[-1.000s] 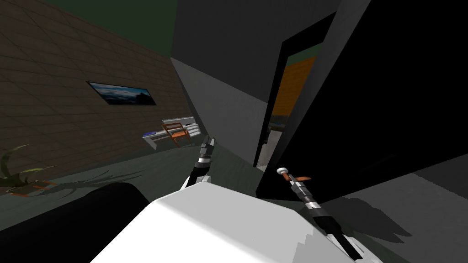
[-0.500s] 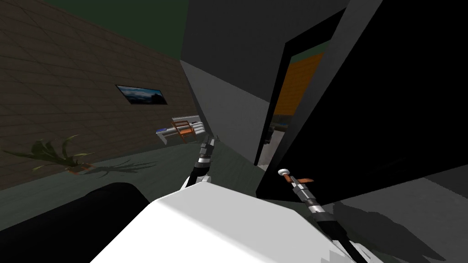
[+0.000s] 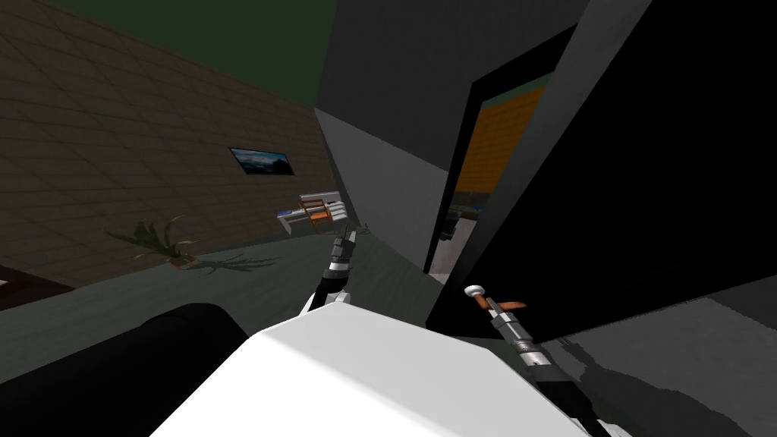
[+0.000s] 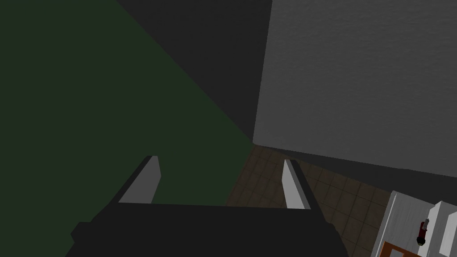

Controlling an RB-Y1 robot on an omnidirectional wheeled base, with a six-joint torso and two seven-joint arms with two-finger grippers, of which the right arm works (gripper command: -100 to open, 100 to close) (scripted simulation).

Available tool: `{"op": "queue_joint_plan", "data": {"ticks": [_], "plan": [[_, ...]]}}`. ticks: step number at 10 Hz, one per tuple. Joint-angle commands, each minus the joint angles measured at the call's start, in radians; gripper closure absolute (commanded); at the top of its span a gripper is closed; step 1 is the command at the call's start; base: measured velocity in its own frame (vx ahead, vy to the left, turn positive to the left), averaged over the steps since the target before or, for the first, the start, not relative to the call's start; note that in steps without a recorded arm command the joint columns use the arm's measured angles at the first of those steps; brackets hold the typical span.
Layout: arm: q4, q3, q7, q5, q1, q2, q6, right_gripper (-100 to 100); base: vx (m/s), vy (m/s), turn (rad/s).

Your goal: Pull the door open

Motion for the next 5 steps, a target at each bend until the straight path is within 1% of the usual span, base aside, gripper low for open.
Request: {"op": "queue_joint_plan", "data": {"ticks": [1,2,3,4,5], "plan": [[-0.007,-0.005,-0.003,-0.008,0.025,-0.017,-0.021,100,-0.144,-0.091,0.245],[0.001,-0.005,-0.005,-0.010,0.032,-0.022,-0.038,100,-0.189,-0.084,0.225],[0.004,-0.005,-0.005,-0.011,0.035,-0.025,-0.045,100,-0.177,-0.084,0.121],[0.012,-0.004,-0.007,-0.013,0.043,-0.029,-0.062,100,-0.182,-0.083,0.146],[0.012,-0.004,-0.007,-0.013,0.043,-0.029,-0.062,100,-0.133,-0.053,0.039]]}}
